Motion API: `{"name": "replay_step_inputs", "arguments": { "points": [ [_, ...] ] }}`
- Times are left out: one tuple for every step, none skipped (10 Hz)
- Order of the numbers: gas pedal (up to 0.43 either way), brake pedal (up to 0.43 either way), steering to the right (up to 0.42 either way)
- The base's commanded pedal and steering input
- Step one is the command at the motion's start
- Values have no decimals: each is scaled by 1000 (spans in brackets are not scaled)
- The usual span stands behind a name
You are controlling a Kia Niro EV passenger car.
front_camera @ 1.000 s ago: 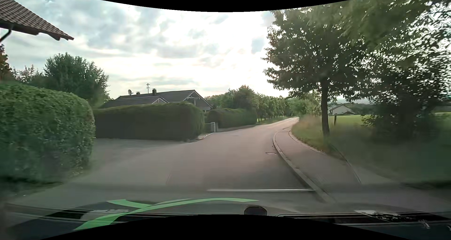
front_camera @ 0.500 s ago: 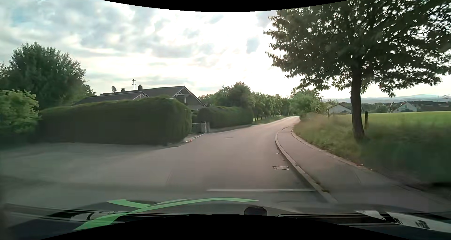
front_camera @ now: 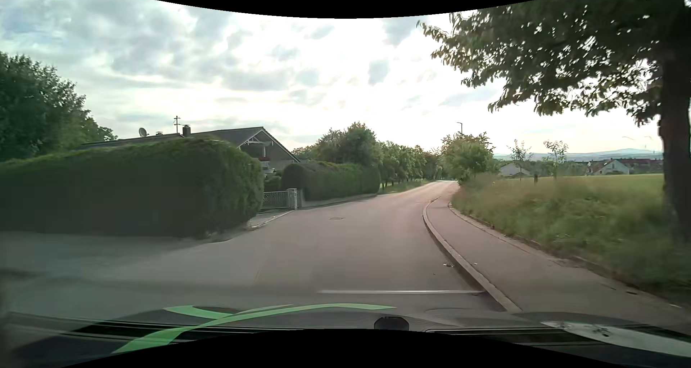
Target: Follow the waypoints while adhering to traffic rules and regulations
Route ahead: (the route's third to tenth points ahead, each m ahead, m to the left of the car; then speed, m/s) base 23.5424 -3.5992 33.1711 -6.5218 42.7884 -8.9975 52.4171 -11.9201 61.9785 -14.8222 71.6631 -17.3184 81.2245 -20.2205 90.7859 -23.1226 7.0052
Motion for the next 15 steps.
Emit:
{"name": "replay_step_inputs", "arguments": {
  "points": [
    [47, 0, 46],
    [59, 0, 50],
    [59, 0, 51],
    [59, 0, 49],
    [87, 0, 48],
    [87, 0, 46],
    [87, 0, 41],
    [87, 0, 37],
    [87, 0, 36],
    [87, 0, 36],
    [87, 0, 36],
    [79, 0, 36],
    [79, 0, 36],
    [79, 0, 36],
    [79, 0, 36]
  ]
}}
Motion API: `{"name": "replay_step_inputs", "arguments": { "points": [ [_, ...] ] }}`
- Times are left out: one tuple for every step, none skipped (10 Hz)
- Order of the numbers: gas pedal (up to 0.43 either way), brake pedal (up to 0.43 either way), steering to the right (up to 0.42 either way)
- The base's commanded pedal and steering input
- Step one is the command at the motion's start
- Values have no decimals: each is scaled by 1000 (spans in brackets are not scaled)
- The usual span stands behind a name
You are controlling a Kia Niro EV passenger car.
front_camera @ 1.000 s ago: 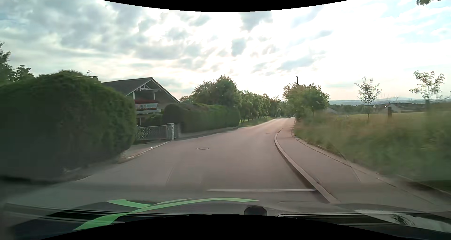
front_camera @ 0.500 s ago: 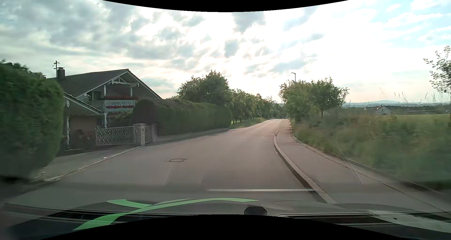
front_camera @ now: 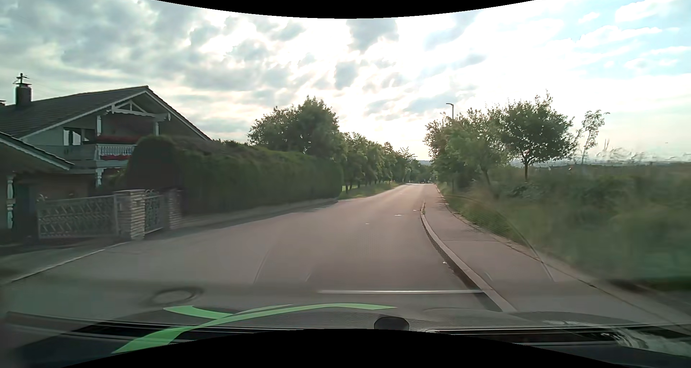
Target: Follow the waypoints while adhering to traffic rules and regulations
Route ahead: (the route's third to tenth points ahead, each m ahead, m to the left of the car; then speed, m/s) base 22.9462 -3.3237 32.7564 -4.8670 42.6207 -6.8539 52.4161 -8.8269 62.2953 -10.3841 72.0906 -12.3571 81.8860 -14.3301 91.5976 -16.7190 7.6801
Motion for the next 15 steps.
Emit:
{"name": "replay_step_inputs", "arguments": {
  "points": [
    [8, 0, 36],
    [0, 0, 34],
    [0, 0, 27],
    [0, 0, 2],
    [8, 0, -15],
    [8, 0, -15],
    [20, 0, -3],
    [39, 0, 6],
    [39, 0, 9],
    [47, 0, 13],
    [59, 0, 24],
    [59, 0, 37],
    [28, 0, 49],
    [28, 0, 58],
    [28, 0, 60]
  ]
}}
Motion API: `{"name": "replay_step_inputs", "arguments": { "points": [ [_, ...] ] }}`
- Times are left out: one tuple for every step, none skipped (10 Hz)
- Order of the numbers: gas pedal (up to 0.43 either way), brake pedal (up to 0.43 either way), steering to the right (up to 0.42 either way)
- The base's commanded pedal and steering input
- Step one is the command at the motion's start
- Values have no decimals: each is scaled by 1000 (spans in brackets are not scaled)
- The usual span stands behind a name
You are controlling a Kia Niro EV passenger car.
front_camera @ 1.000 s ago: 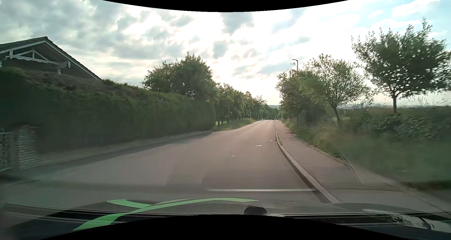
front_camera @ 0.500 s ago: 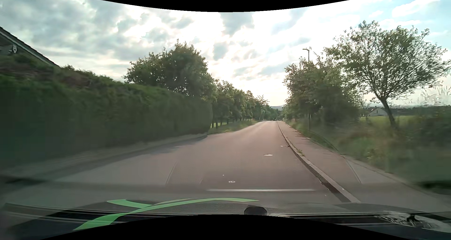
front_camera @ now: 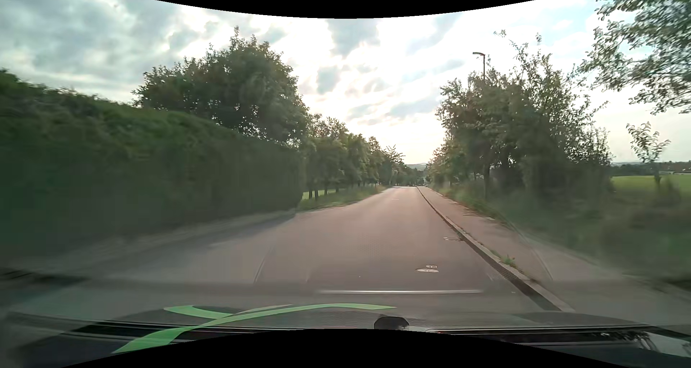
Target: Follow the waypoints while adhering to traffic rules and regulations
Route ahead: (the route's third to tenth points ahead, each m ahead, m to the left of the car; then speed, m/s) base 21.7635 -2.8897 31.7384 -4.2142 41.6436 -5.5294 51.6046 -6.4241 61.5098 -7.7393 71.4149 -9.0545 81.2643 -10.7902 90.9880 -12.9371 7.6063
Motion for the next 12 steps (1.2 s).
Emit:
{"name": "replay_step_inputs", "arguments": {
  "points": [
    [28, 0, 60],
    [28, 0, 60],
    [28, 0, 60],
    [28, 0, 60],
    [39, 0, 59],
    [39, 0, 57],
    [39, 0, 55],
    [87, 0, 52],
    [130, 0, 52],
    [118, 0, 48],
    [98, 0, 43],
    [98, 0, 35]
  ]
}}
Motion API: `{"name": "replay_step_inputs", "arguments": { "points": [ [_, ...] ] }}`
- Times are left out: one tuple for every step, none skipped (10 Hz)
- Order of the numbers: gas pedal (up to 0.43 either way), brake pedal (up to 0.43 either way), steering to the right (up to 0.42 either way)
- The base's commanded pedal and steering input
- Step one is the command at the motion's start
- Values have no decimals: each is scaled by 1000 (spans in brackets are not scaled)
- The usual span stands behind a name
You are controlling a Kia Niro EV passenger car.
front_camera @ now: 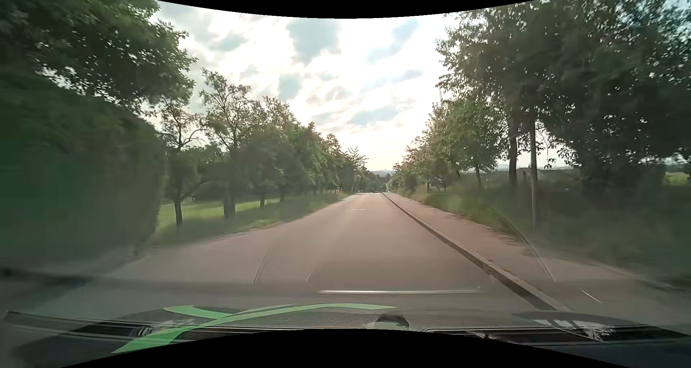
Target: Follow the waypoints while adhering to traffic rules and regulations
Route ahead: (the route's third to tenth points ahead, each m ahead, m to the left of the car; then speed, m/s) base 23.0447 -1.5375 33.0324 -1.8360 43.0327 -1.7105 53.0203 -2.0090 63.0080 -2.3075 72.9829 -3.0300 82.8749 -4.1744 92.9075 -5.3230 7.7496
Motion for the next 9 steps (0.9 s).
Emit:
{"name": "replay_step_inputs", "arguments": {
  "points": [
    [87, 0, 30],
    [87, 0, 27],
    [87, 0, 23],
    [79, 0, 19],
    [79, 0, 15],
    [79, 0, 11],
    [79, 0, 10],
    [79, 0, 9],
    [79, 0, 7]
  ]
}}
